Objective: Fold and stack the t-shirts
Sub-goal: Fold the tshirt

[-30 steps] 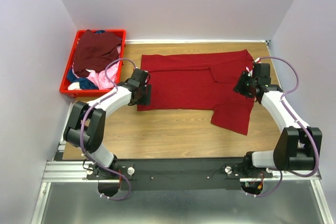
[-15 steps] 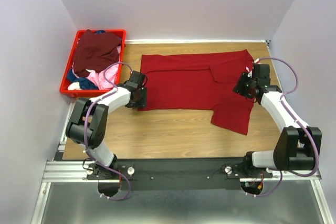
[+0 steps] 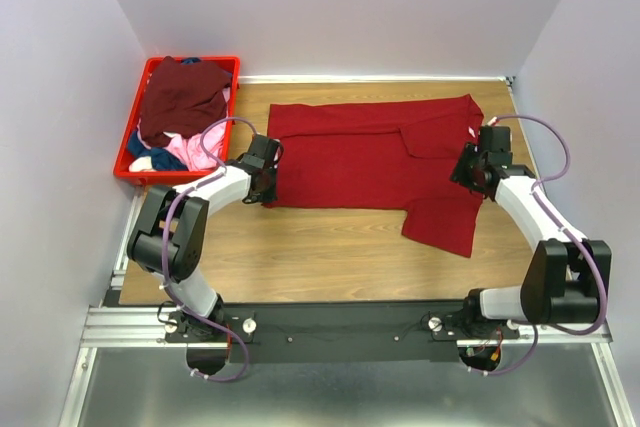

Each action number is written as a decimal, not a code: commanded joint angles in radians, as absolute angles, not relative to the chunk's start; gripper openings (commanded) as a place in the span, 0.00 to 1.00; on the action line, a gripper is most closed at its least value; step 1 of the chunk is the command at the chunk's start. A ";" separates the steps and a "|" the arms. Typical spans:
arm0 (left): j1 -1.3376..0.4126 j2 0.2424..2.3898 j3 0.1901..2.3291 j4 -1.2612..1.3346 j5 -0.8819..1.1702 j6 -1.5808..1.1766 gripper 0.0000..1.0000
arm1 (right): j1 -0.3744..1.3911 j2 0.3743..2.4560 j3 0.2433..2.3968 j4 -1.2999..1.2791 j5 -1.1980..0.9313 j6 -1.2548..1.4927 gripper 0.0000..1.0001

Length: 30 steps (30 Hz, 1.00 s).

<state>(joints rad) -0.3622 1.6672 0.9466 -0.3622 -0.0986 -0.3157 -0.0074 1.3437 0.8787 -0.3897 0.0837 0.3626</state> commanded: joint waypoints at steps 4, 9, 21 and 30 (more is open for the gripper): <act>-0.362 1.667 0.891 -0.367 -0.106 -0.298 0.02 | -0.064 1.423 0.874 -0.437 0.200 0.420 0.52; -0.364 1.648 0.887 -0.357 -0.095 -0.288 0.02 | -0.149 1.532 0.887 -0.423 0.091 0.446 0.50; -0.362 1.624 0.888 -0.356 -0.103 -0.279 0.02 | -0.282 1.609 0.855 -0.361 0.051 0.462 0.48; -0.362 1.632 0.896 -0.360 -0.107 -0.276 0.02 | -0.282 1.603 0.825 -0.345 0.009 0.529 0.42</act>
<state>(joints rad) -0.3622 1.6402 0.9108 -0.3233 -0.0967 -0.2920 -0.2771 1.5929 0.8566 -0.3519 0.0479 0.4717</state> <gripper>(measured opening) 0.029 0.440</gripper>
